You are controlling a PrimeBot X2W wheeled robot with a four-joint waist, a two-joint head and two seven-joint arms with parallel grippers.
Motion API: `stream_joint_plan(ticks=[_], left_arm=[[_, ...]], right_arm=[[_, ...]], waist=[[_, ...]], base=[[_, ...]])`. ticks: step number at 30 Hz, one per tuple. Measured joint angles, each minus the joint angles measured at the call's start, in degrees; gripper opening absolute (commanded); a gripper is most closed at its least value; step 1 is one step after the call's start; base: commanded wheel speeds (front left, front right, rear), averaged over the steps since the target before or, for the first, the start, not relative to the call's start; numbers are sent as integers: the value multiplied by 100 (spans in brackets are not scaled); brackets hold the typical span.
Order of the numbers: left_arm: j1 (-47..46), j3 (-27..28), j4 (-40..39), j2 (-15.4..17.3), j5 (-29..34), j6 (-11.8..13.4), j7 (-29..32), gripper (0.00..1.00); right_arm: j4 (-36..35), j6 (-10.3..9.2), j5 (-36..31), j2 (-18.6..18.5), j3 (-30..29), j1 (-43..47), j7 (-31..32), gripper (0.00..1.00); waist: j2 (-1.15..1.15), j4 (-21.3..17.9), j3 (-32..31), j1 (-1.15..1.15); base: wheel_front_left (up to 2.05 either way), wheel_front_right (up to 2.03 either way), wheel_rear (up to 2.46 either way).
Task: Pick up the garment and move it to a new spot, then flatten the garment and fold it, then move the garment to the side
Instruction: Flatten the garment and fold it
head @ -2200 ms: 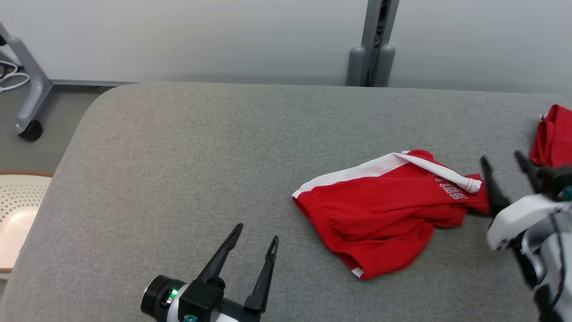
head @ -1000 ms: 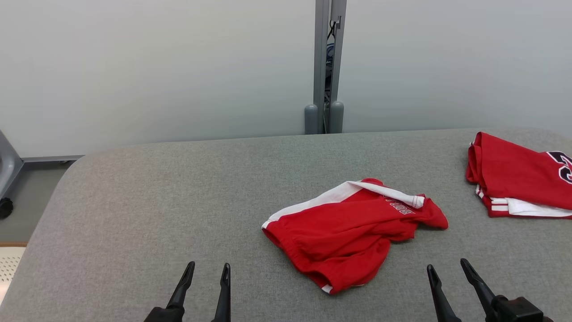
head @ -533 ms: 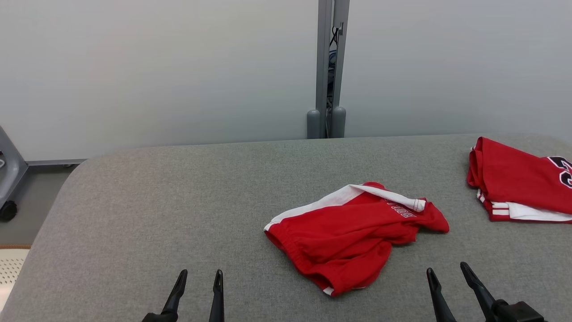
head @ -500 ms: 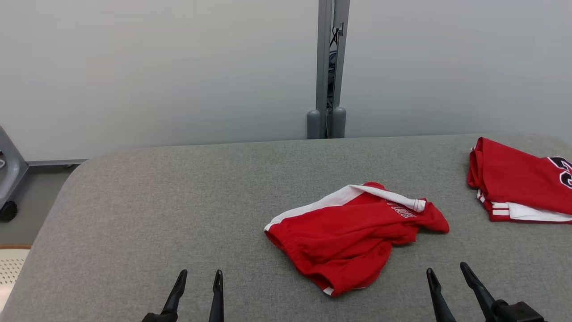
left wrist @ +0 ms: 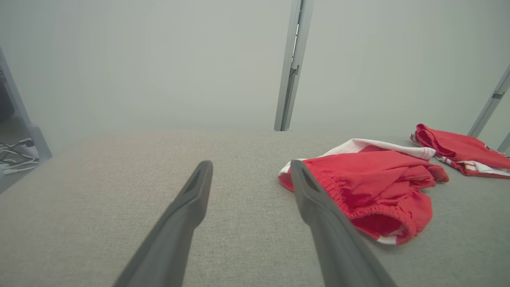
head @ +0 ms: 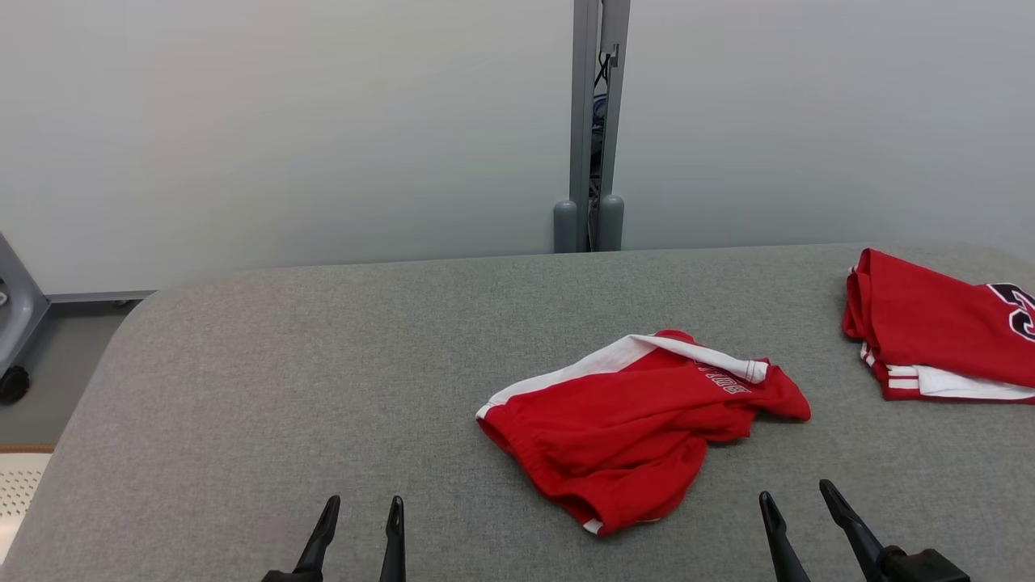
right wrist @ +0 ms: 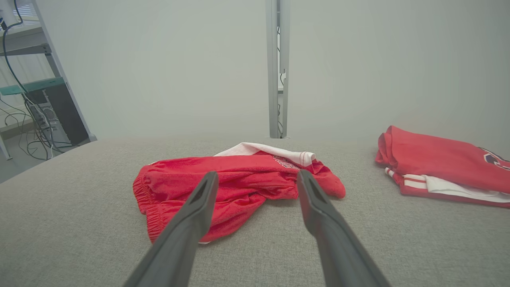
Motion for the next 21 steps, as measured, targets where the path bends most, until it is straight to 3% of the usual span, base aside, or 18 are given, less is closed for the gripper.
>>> stream_joint_plan(ticks=[6,14,21], left_arm=[[-213,-66,424,-2,-213,-148,0,100],[-1521,-466,1482,-5,-1109,-548,342,100],[-2695,-944,2446,-9,-1840,-678,548,100]], right_arm=[[22,0,1,1,44,-5,0,100],[120,0,12,-82,248,-175,0,100],[112,0,13,-244,324,-380,0,100]], waist=[[0,9,109,0],[0,7,367,0],[0,-118,662,0]], base=[[0,0,0],[0,0,0],[0,0,0]])
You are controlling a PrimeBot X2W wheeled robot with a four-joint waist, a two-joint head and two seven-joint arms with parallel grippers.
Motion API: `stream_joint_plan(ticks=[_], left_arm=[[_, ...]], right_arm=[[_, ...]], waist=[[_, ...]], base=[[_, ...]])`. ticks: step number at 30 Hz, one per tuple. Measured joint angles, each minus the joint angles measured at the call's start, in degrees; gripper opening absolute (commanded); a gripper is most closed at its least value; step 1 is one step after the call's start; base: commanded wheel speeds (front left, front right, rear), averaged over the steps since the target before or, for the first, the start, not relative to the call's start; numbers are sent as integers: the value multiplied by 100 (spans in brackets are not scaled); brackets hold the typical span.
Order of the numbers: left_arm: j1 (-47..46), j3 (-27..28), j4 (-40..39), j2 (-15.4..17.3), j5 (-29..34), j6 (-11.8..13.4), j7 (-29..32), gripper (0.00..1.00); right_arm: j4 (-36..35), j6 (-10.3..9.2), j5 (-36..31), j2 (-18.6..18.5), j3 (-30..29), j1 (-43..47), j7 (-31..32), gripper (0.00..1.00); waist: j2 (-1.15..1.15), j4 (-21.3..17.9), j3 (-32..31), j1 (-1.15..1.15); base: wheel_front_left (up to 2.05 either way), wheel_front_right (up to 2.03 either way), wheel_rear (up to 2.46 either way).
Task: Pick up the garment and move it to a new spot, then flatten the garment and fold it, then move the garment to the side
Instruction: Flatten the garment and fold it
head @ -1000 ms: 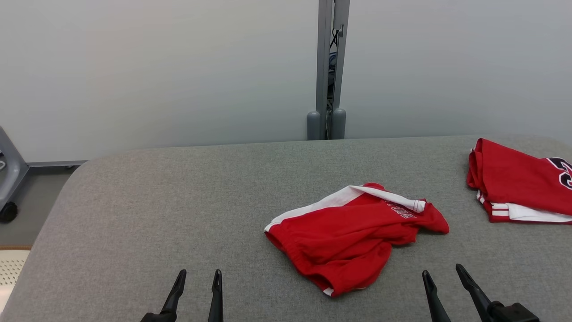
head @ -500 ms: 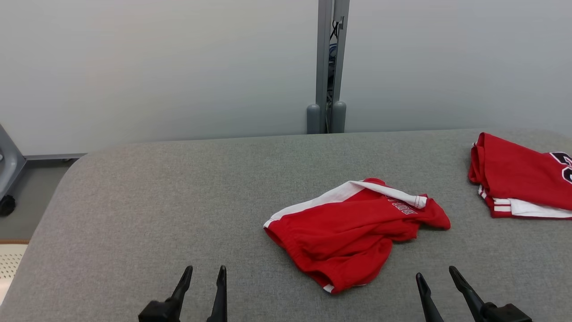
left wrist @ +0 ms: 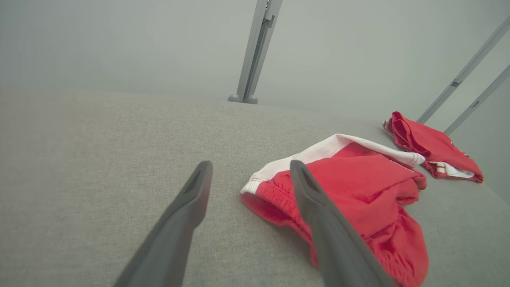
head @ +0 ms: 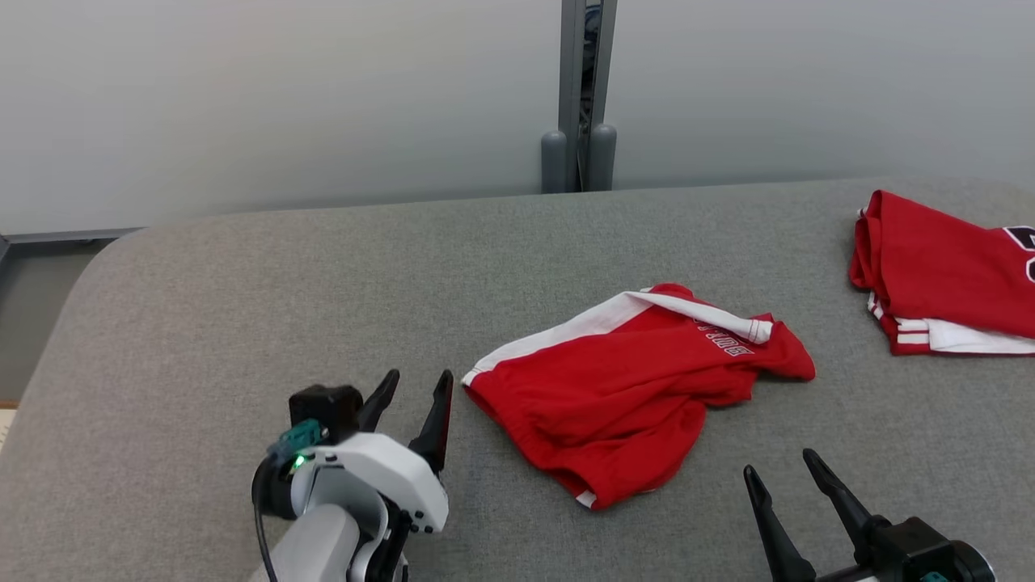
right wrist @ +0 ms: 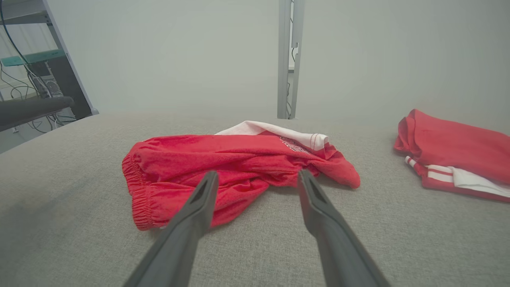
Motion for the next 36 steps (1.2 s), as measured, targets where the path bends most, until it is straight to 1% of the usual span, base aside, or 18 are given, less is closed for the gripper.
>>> stream_joint_plan(ticks=[6,10,15,19,20,21,22,24,25,26,28,31,36], left_arm=[[-916,-394,730,-3,-279,-5,98,100],[-1350,-614,1276,-1,-468,-101,291,100],[-1675,-880,1757,0,-692,-227,454,100],[-1830,-1104,1992,0,-831,-259,545,100],[-1857,-1163,2031,-1,-864,-291,550,93],[-1883,-1228,2063,-2,-906,-300,579,81],[-1917,-1326,2085,-1,-971,-307,568,64],[-1937,-1422,2092,-1,-1042,-339,536,47],[-1953,-1463,2102,-1,-1066,-344,510,44],[-1981,-1518,2124,0,-1082,-343,487,33],[-2031,-1626,2157,-2,-1082,-334,405,0],[-2051,-1748,2174,-1,-1079,-334,188,0],[-2131,-1872,2146,0,-1021,-243,-189,0]], right_arm=[[-91,0,-1,-44,51,-252,0,100],[-100,0,-3,-64,77,-432,0,100],[-107,0,0,-62,105,-597,0,100],[-108,0,2,-49,96,-677,0,100],[-113,0,2,-46,92,-689,0,100],[-114,0,1,-41,91,-692,0,100],[-119,0,1,-35,87,-700,0,100],[-123,0,1,-33,67,-706,0,100],[-125,0,1,-32,56,-711,0,100],[-126,0,1,-31,47,-719,0,100],[-132,0,-1,-27,41,-746,0,100],[-154,0,-16,-27,21,-796,0,100],[-98,0,45,-22,-101,-938,0,100]], waist=[[0,-94,472,0],[0,-172,799,0],[0,-293,1080,0],[0,-369,1207,0],[0,-379,1229,0],[0,-387,1247,0],[0,-395,1275,0],[0,-392,1298,0],[0,-388,1307,0],[0,-383,1316,0],[0,-376,1324,0],[0,-355,1317,0],[0,-316,1278,0]], base=[[0,0,0],[0,0,0],[0,0,0],[0,0,0],[0,0,0],[0,0,0],[0,0,0],[0,0,0],[0,0,0],[0,0,0],[0,0,0],[0,0,0],[0,0,0]])
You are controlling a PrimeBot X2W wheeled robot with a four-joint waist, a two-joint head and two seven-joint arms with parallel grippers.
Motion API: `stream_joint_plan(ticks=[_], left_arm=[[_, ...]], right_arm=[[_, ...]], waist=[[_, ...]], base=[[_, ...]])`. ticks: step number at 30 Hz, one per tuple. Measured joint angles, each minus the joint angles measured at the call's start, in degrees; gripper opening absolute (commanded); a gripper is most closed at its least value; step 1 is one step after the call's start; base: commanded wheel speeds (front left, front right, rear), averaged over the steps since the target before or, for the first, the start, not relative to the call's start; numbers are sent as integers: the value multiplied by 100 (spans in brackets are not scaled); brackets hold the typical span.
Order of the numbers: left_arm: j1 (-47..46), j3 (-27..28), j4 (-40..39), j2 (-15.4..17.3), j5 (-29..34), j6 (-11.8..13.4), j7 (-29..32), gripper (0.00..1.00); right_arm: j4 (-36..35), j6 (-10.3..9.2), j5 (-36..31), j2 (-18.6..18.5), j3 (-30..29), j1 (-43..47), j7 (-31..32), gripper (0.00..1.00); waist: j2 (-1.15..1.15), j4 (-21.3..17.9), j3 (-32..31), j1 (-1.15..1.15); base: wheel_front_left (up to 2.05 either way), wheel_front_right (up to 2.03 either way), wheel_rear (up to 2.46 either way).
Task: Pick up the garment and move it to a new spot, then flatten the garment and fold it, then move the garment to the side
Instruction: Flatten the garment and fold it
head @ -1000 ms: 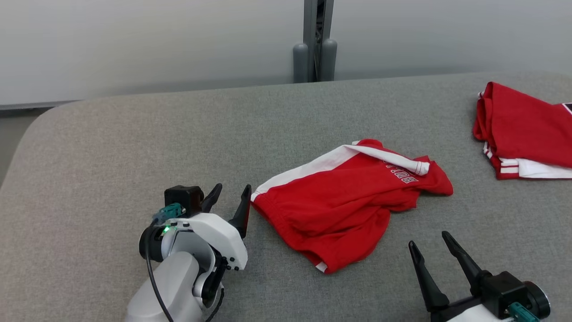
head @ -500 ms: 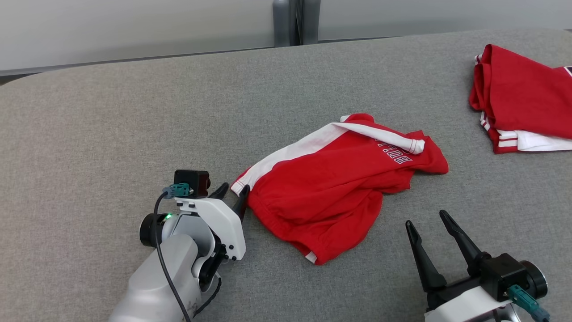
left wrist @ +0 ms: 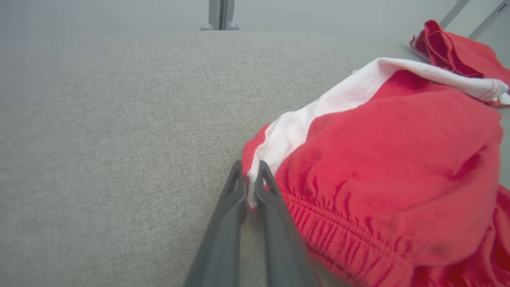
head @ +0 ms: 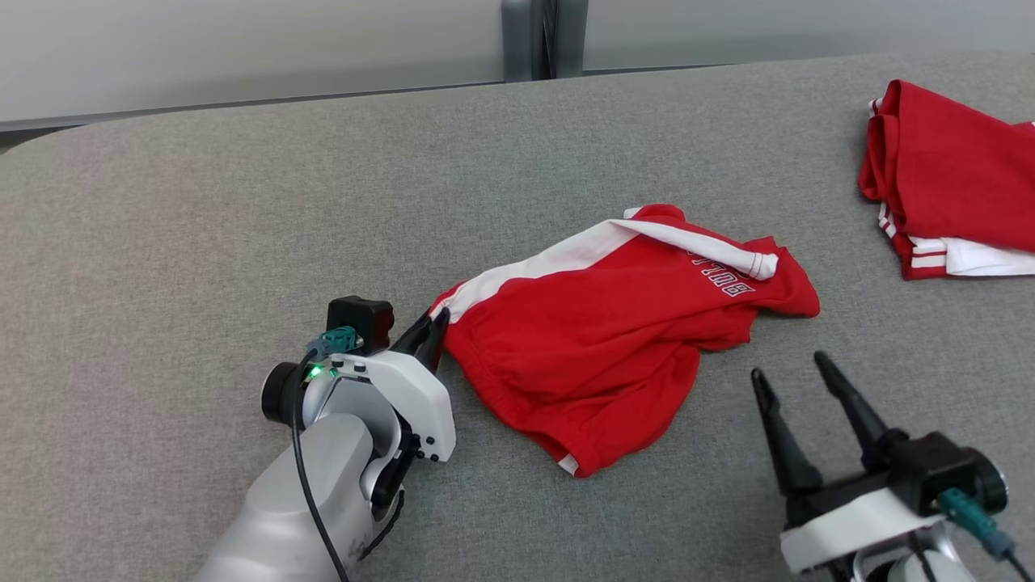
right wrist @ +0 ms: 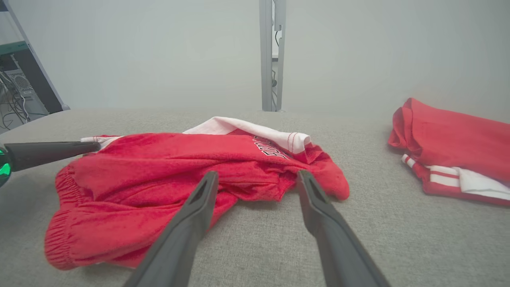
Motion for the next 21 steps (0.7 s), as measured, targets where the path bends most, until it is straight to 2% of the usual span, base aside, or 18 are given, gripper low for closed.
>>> stream_joint_plan(ticks=[5,21], left_arm=[[1,-41,-67,0,51,34,-157,0],[-43,-201,-527,11,222,101,-300,0]], right_arm=[[422,0,249,7,-137,-401,-1,100],[2683,0,749,-196,-145,-2203,-1,100]], waist=[[0,54,-19,0],[0,445,106,0]], base=[[0,0,0],[0,0,0]])
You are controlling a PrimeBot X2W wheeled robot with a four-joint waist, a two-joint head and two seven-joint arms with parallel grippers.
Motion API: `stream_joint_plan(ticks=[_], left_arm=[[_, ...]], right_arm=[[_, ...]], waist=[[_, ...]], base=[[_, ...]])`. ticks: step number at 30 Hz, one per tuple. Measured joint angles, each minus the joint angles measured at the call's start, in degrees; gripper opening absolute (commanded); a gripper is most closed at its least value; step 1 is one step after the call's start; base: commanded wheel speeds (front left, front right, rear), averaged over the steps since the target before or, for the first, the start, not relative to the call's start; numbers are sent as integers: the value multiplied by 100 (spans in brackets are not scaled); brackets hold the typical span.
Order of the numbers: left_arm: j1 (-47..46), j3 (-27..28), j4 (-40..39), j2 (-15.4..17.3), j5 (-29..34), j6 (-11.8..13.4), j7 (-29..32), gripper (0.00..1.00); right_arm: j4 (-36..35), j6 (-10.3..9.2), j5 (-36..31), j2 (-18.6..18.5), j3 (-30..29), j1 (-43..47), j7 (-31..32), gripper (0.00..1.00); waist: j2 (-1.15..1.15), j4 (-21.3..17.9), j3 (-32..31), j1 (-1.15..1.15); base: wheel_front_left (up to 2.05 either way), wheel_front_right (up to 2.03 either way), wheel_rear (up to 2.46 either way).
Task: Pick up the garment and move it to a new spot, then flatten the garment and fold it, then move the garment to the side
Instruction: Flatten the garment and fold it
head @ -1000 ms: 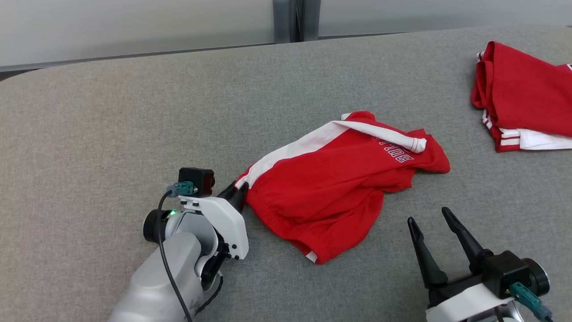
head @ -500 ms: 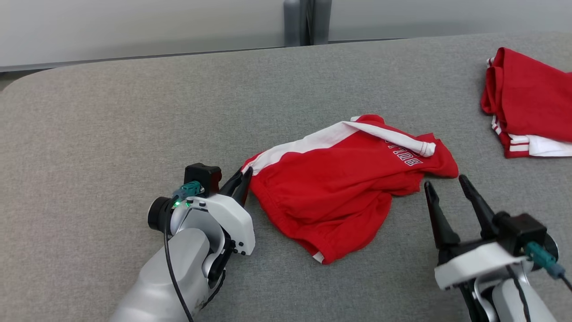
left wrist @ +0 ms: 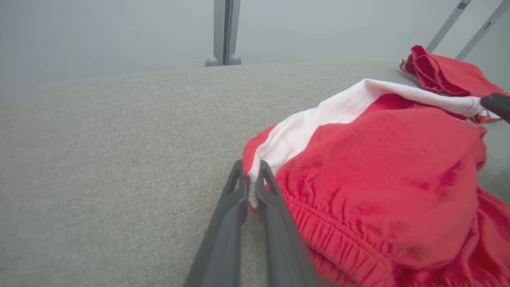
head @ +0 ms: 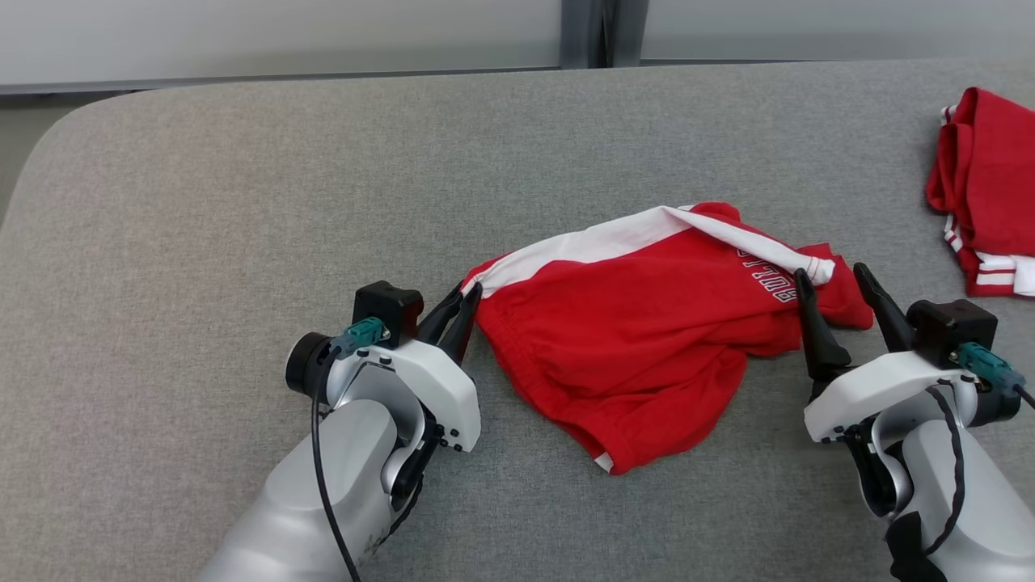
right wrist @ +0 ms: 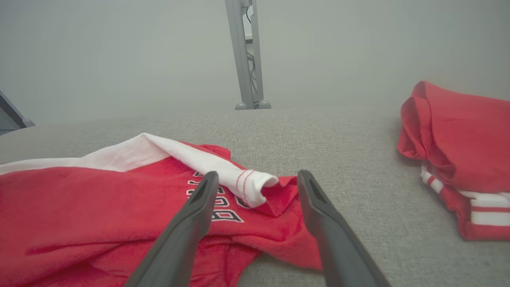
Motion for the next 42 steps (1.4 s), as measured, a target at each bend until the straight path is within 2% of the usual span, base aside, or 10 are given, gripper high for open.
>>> stream_joint_plan(ticks=[6,7,8,9,11,13,23,29,35,42], left_arm=[[-29,-48,-129,12,31,33,1,0],[-29,-58,-147,15,32,35,3,0],[-29,-67,-166,20,32,49,10,0],[-29,-76,-188,29,33,52,20,0],[-29,-94,-229,46,53,81,26,0],[-29,-104,-270,71,60,100,49,0],[-29,-4,-775,383,118,162,-4,0],[-38,229,-1730,1026,289,57,-47,0],[-76,163,-2996,1738,510,-283,58,0],[-473,508,-4445,2429,-326,-511,847,0]], right_arm=[[539,0,134,-3,199,-222,1,100],[578,0,143,-5,227,-254,0,90],[583,0,142,-9,257,-279,1,73],[569,0,135,-13,268,-302,1,49],[509,0,133,-33,258,-349,1,34],[501,0,132,-40,269,-361,0,0],[-85,0,45,-259,165,-383,1,0],[-739,0,-123,-548,89,-385,0,0],[-1299,0,-133,-877,42,-384,0,0],[-1997,0,60,-1220,51,-670,7,0]], waist=[[0,76,77,0],[0,80,84,0],[0,81,89,0],[0,79,92,0],[0,75,96,0],[0,67,92,0],[0,14,-94,0],[0,-47,-430,0],[0,-75,-909,0],[0,-92,-1465,0]], base=[[0,0,0],[0,0,0],[0,0,0],[0,0,0],[0,0,0],[0,0,0],[0,0,0],[0,0,0],[0,0,0],[0,0,0]])
